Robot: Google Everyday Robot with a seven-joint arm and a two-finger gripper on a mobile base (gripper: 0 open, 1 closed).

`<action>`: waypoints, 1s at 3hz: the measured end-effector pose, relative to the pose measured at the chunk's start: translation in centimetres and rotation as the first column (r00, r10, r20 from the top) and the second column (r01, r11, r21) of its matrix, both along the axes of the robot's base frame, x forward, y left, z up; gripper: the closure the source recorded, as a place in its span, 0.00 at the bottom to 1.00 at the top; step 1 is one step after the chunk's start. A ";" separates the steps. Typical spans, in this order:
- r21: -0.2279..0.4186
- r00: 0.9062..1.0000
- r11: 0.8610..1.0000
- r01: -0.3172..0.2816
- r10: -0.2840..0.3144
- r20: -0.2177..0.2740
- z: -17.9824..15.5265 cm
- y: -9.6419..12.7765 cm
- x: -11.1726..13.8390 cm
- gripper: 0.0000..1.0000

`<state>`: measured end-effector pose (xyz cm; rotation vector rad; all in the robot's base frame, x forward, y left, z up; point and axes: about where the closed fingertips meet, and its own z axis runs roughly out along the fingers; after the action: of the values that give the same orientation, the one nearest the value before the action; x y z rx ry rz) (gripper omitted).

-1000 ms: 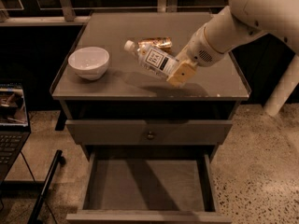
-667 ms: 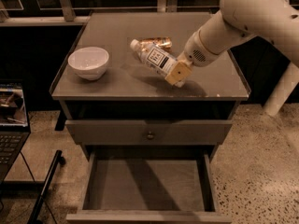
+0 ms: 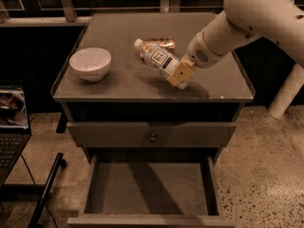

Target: Pick blue plastic bottle from middle drawer and place on counter

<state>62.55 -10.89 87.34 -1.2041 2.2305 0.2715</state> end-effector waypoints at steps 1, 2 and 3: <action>0.000 1.000 1.000 0.000 0.000 0.000 0.0 0.0 0.0 0.36; 0.000 1.000 1.000 0.000 0.000 0.000 0.0 0.0 0.0 0.13; 0.000 1.000 1.000 0.000 0.000 0.000 0.0 0.0 0.0 0.00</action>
Offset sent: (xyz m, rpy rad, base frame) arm 0.0000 0.0000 0.0000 0.0000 0.0000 0.0000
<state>62.54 -10.88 87.33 -1.2044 2.2305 0.2716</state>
